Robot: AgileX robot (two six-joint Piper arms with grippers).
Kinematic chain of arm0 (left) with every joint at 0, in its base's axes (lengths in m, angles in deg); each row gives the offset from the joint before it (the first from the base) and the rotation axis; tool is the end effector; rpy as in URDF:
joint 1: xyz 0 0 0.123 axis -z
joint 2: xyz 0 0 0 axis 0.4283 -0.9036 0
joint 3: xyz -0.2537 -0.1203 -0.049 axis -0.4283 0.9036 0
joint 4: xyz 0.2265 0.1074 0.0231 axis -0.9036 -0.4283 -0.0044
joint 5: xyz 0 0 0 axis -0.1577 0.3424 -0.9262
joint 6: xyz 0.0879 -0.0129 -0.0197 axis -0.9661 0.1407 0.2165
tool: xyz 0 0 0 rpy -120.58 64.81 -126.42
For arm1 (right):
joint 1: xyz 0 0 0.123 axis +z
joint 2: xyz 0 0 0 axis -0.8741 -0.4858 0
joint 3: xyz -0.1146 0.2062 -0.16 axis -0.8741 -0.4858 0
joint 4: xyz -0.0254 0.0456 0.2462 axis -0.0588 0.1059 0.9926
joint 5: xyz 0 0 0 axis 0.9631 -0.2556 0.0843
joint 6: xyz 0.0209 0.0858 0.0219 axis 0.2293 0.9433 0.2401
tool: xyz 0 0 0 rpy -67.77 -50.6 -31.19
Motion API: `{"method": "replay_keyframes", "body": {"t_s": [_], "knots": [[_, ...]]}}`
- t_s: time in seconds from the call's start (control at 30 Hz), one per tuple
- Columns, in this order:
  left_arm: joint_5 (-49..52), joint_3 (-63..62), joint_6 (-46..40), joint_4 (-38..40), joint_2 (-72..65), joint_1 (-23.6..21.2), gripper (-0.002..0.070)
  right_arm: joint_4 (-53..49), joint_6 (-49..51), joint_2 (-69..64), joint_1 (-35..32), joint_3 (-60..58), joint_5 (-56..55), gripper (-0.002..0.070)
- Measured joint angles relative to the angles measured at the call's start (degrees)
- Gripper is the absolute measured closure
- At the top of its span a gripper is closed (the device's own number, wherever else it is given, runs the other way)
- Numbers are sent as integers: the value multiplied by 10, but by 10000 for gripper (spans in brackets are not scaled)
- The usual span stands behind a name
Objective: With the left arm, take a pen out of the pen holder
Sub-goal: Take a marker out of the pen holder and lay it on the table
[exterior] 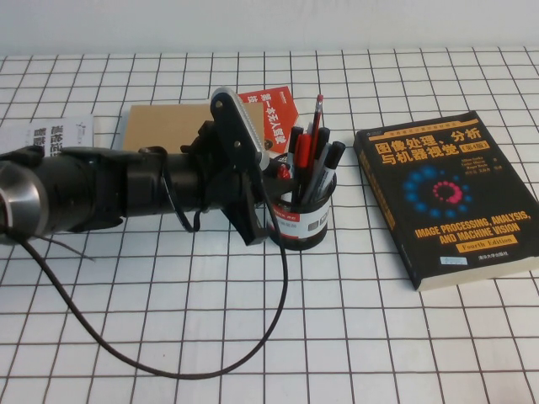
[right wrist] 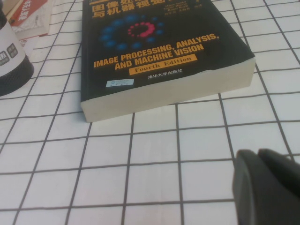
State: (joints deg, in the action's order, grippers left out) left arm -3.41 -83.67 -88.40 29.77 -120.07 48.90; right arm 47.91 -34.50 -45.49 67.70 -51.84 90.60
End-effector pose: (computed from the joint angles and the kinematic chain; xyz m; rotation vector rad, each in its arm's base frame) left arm 0.3288 -0.1959 0.2203 1.3308 1.5646 -0.4237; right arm 0.0563 0.0087 0.1684 0.0610 1.9237 0.2328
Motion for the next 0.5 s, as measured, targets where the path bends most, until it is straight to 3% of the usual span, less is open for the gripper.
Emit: {"method": "replay_keyframes", "body": {"t_s": [0.5], "knots": [[5, -14, 7, -2, 52, 0, 560, 0, 0, 0, 0, 0, 0, 696]]}}
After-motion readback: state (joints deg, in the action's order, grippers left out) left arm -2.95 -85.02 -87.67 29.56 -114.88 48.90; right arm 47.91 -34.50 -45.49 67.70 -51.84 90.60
